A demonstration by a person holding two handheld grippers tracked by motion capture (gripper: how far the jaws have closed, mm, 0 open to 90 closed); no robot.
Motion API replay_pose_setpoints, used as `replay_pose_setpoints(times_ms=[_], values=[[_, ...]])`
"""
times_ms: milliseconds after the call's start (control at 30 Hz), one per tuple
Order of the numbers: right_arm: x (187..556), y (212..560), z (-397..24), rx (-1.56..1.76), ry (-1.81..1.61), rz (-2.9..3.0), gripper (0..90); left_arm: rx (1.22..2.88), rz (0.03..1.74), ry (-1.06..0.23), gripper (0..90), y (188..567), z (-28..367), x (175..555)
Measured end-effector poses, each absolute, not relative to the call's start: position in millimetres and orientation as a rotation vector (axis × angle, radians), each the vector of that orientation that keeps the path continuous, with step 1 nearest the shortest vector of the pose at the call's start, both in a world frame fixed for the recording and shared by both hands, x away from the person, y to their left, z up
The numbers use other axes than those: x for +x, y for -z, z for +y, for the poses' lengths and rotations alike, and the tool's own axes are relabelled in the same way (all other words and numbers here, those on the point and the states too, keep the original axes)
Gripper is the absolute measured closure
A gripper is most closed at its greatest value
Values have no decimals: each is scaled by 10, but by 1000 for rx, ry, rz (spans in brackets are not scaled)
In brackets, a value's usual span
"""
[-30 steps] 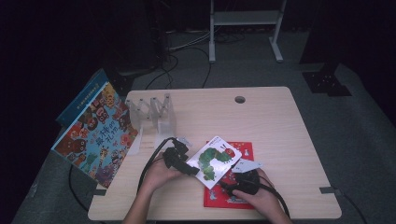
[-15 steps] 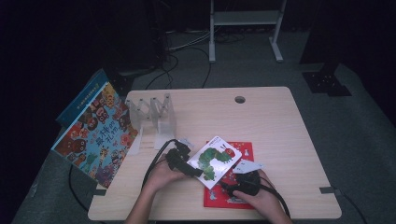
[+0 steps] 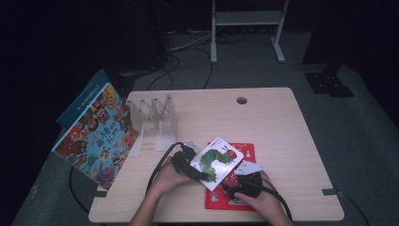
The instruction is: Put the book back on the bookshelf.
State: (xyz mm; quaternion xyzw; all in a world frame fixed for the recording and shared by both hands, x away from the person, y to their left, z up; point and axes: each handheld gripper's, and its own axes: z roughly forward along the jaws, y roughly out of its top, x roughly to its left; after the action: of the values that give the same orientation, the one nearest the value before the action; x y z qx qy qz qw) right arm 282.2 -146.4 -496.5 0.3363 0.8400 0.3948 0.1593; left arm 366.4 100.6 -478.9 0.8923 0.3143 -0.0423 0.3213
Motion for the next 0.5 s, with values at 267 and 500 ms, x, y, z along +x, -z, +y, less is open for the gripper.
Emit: replay_pose_setpoints(times_ms=[267,500], values=[[2831,4968,-1464,977,-1113,2399,123,2374,818,106,0,4764,936,3650],[2836,4970,-1464,989,-1110,2398,102,2361,813,94,0,4720,933,3642]])
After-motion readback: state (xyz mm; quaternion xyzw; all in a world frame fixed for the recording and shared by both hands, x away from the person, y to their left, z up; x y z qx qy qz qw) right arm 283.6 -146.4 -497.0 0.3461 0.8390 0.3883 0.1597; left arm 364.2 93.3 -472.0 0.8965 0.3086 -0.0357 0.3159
